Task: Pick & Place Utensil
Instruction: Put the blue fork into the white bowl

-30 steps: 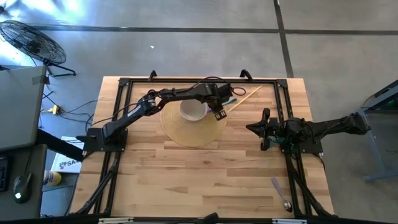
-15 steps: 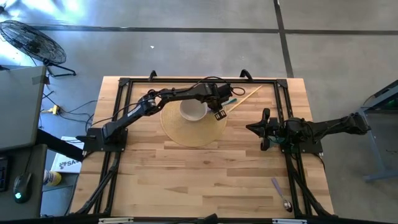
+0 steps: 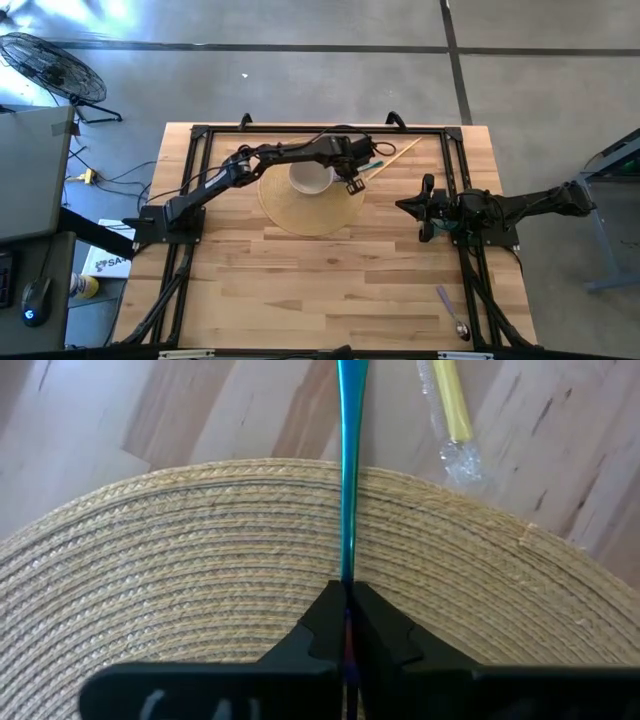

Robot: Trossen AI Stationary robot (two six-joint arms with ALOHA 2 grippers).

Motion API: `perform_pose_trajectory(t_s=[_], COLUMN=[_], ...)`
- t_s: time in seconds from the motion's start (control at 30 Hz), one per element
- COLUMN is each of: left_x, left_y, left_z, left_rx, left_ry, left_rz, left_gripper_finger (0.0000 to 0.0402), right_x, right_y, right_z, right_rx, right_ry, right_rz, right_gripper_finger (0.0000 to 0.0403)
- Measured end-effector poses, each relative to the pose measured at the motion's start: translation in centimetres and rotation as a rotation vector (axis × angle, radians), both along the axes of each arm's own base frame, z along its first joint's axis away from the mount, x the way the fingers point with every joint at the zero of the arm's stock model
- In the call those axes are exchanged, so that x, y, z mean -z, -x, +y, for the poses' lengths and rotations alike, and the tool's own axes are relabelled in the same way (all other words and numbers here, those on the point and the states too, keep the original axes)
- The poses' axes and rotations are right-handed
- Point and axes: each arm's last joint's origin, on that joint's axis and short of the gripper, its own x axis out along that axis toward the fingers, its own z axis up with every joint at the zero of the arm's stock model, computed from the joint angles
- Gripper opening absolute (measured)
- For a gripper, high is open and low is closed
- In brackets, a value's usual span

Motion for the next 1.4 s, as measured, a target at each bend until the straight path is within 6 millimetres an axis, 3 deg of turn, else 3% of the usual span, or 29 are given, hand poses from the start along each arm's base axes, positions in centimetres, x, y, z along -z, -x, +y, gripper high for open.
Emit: perform_pose_trajectory(t_s=[0.47,0.9,1.1,1.27,1.4], left_x=[-0.1,-0.2,-0.1,-0.1,0.0], left_y=[-0.3,-0.2,-0.4,-0.6,-1.1], left_z=[-2.0,-7.0,-7.9,-7.8,-7.4], left_rx=[0.028,0.101,0.124,0.131,0.122], left_ry=[0.002,0.049,0.062,0.054,0.060], left_rz=[0.030,0.133,0.131,0.107,0.052], left_gripper_finger=[0.0000,0.0001,0.0036,0.0085,0.0100], right_x=[0.0,0.0,0.0,0.0,0.0], right_y=[0.0,0.0,0.0,0.0,0.0], right_z=[0.0,0.0,0.0,0.0,0.0], right_rx=[0.000,0.000,0.000,0.000,0.000], right_ry=[0.000,0.000,0.000,0.000,0.000], right_rz=[0.000,0.000,0.000,0.000,0.000], right_gripper_finger=[0.0012,0.0012,0.0012,0.0012,0.0012])
